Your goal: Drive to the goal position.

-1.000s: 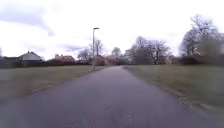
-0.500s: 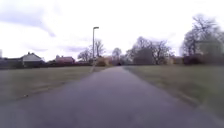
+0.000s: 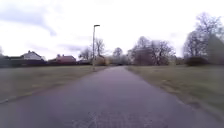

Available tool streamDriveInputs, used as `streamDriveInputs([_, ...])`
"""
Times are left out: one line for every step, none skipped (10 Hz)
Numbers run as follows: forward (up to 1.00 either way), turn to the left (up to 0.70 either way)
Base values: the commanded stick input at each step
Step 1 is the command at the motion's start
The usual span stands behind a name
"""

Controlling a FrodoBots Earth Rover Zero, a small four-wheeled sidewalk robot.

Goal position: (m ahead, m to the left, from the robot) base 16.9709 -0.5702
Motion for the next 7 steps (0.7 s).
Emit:
streamDriveInputs([1.0, 0.0])
streamDriveInputs([1.0, 0.0])
streamDriveInputs([1.0, 0.0])
streamDriveInputs([1.0, 0.0])
streamDriveInputs([1.0, -0.01])
streamDriveInputs([1.0, -0.25])
streamDriveInputs([1.0, -0.4])
